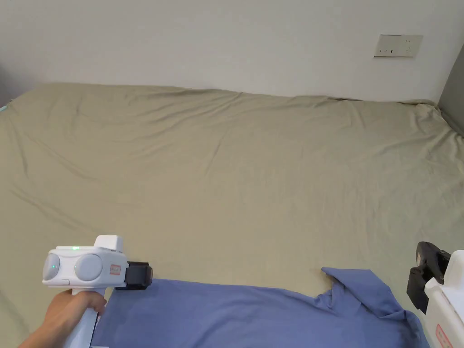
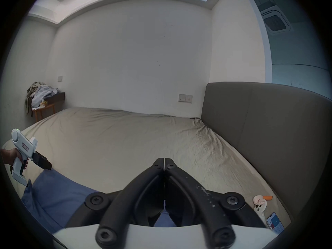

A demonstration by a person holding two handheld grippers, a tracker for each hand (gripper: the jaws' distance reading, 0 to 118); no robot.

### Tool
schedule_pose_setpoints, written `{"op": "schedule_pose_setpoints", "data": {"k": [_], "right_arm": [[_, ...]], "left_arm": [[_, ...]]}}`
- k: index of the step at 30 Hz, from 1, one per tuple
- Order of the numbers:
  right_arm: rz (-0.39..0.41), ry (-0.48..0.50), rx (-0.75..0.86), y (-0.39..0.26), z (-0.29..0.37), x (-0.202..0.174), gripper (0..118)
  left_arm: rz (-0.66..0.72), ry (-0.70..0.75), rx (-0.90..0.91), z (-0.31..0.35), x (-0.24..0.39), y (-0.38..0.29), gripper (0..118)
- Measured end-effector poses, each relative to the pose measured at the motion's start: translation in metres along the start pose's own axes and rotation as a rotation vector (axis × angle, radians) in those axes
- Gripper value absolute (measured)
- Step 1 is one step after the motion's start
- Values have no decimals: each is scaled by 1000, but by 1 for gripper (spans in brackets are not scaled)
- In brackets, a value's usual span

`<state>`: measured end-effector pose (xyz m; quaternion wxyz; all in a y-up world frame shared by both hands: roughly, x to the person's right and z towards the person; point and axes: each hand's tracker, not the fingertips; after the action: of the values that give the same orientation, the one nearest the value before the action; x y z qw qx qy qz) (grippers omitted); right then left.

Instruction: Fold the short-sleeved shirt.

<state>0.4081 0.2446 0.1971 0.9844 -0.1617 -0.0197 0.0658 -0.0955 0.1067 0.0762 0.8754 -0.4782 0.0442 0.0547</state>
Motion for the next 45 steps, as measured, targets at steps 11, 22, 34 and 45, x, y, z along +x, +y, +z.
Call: {"op": "schedule_pose_setpoints", "data": {"k": [11,22,34,45], "right_arm": [[-47,18,-298,-38,-97,25,46],[-95,136,-682,-119,-186,28,60],[-138,166,-424,-65,-49,55,6],[-309,265,-380,-93,106,80,6]], "left_arm": [[-112,-18,91,22,31,-20,3],[-143,-103,199,92,36,-22,3],[6,-88,255,144,6,-63,3],[78,-61,240,199,-22,-154,3]]}}
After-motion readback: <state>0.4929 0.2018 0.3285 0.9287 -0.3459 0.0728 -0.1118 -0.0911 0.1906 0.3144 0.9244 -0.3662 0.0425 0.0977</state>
